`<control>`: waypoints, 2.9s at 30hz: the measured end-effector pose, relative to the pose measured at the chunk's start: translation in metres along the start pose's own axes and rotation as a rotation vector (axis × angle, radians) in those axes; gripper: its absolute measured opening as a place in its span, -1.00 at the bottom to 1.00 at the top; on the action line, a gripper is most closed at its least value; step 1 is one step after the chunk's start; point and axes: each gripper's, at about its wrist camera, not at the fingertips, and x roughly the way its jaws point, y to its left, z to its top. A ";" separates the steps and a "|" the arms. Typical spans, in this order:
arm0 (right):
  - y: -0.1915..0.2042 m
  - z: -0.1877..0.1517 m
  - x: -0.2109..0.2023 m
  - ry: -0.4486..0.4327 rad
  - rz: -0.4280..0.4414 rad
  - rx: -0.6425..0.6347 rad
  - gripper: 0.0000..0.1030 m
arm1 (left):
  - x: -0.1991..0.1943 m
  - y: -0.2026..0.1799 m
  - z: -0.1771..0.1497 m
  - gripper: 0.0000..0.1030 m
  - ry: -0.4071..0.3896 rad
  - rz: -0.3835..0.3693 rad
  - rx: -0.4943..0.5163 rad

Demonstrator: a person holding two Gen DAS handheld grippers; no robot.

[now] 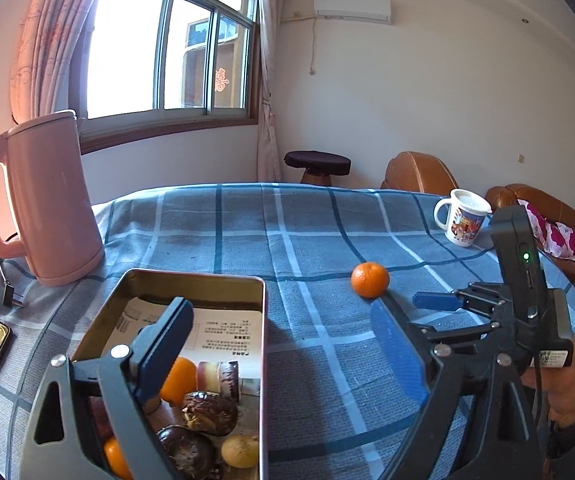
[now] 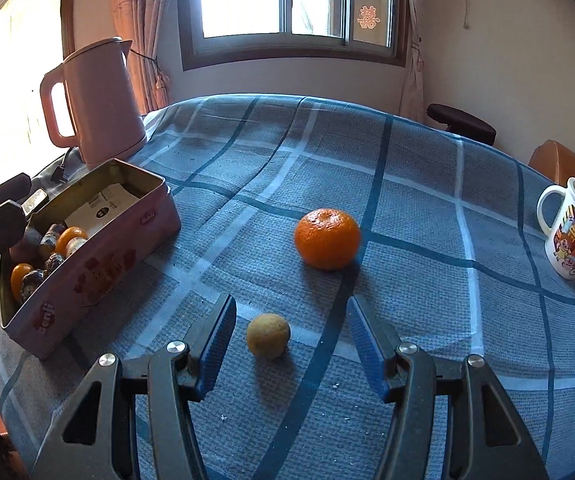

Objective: Organize fruits
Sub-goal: 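Grasp the orange with the left gripper while the right grasps the small brown fruit, then lift the orange and small brown fruit off the tablecloth with both grippers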

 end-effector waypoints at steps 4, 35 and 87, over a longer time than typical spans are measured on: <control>0.003 -0.002 0.015 0.061 0.013 -0.008 -0.04 | 0.004 -0.009 0.003 0.80 0.004 -0.009 0.014; -0.107 -0.009 0.000 0.002 -0.122 0.270 -0.49 | 0.167 -0.098 0.021 0.14 0.293 -0.177 0.042; -0.094 -0.007 -0.014 -0.065 -0.109 0.202 -0.49 | 0.167 -0.085 0.023 -0.02 0.265 -0.227 0.008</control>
